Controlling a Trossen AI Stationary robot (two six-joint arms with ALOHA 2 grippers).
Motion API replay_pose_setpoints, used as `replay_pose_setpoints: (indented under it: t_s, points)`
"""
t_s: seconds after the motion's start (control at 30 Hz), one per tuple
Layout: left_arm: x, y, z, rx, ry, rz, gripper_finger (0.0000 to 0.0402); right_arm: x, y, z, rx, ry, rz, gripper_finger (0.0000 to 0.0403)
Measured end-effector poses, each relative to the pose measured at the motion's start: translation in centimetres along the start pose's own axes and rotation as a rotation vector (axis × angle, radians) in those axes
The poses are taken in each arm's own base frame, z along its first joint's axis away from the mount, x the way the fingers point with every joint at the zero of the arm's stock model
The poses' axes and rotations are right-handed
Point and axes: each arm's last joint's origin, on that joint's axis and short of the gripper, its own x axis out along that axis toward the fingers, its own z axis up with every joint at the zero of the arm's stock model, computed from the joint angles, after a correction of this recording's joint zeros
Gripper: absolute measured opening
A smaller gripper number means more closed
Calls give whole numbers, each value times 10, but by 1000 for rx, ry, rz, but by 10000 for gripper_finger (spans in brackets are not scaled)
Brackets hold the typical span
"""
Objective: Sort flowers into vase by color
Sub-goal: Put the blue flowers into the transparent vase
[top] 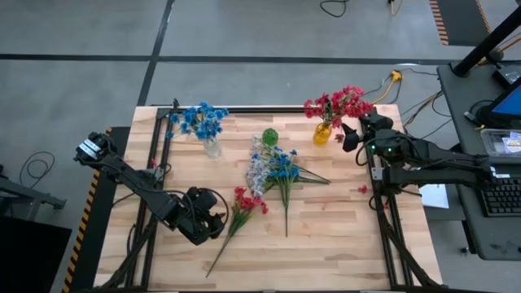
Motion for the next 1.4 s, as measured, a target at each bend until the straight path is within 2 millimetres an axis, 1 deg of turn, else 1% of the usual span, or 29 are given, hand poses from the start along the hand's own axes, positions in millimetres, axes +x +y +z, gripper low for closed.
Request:
replay_pose_setpoints:
  t_s: [0.13, 0.47, 0.57, 0.77, 0.93, 1.07, 1.2, 1.3, 1.4]
  points:
    - [0, 0, 0, 0, 0, 0, 247, 1, 1, -3, 5, 37, 19, 343]
    - [0, 0, 0, -1, -1, -2, 247, -1, -6, -11, 15, 106, -19, 339]
    - [0, 0, 0, -1, -1, -2, 247, -1, -6, -13, 22, 135, -7, 334]
    - [0, 0, 0, -1, -1, -3, 247, -1, -3, -16, 39, 215, 78, 329]
    - [0, 0, 0, -2, -1, -3, 247, -3, -8, -22, 47, 271, 55, 328]
    - [0, -1, 0, -4, -2, -6, 247, -5, -10, -27, 69, 362, 80, 327]
    - [0, -2, 1, -12, -6, -18, 247, -1, -5, -36, 71, 493, 125, 327]
    - [0, -4, 1, -24, -11, -36, 247, 6, 1, -49, 52, 619, 152, 327]
    - [0, -6, 2, -18, -16, -53, 247, 14, 5, -69, 23, 747, 147, 327]
